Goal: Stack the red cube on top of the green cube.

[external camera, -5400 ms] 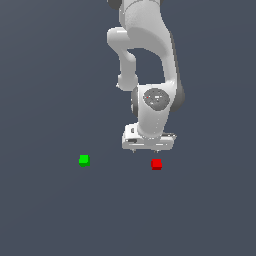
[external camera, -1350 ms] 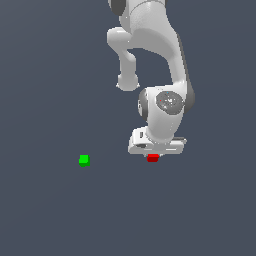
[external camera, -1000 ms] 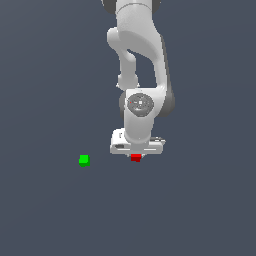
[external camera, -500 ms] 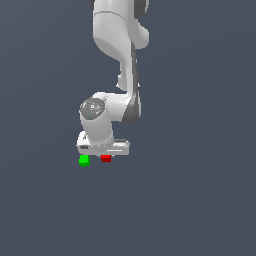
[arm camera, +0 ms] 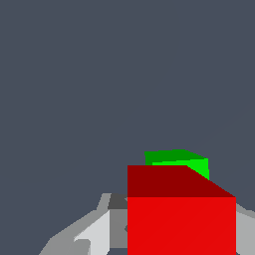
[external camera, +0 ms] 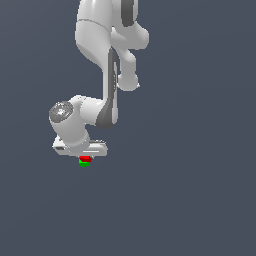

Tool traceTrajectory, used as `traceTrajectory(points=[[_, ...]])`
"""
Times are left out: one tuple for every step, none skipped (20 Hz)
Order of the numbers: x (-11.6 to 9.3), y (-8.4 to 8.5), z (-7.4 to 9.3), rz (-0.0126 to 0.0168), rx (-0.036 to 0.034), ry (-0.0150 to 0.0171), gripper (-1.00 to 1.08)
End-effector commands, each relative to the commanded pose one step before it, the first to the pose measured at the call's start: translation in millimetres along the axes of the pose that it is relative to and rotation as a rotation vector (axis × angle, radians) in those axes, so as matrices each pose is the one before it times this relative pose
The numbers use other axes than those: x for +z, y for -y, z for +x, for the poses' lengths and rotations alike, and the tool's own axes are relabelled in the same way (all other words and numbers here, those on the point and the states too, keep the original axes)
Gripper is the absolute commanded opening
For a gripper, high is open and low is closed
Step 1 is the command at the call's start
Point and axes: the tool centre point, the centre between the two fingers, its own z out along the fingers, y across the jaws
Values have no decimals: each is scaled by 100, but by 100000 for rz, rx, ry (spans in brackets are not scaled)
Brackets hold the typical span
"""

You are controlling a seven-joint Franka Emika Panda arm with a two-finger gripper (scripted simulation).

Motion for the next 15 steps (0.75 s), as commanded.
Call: traceTrajectory(points=[[149, -1103, 88, 32, -247, -124, -100], [45, -272, 11, 0, 0, 0, -100], [31, -190, 8, 0, 0, 0, -100], [19, -113, 5, 0, 0, 0, -100], [6, -37, 2, 0, 0, 0, -100], [0, 0, 0, 0, 0, 0, 100], [0, 0, 0, 0, 0, 0, 100], [0, 0, 0, 0, 0, 0, 100], [0, 0, 0, 0, 0, 0, 100], [0, 0, 0, 0, 0, 0, 100], [0, 0, 0, 0, 0, 0, 100], [0, 0, 0, 0, 0, 0, 100], [0, 0, 0, 0, 0, 0, 100], [0, 0, 0, 0, 0, 0, 100], [0, 0, 0, 0, 0, 0, 100]])
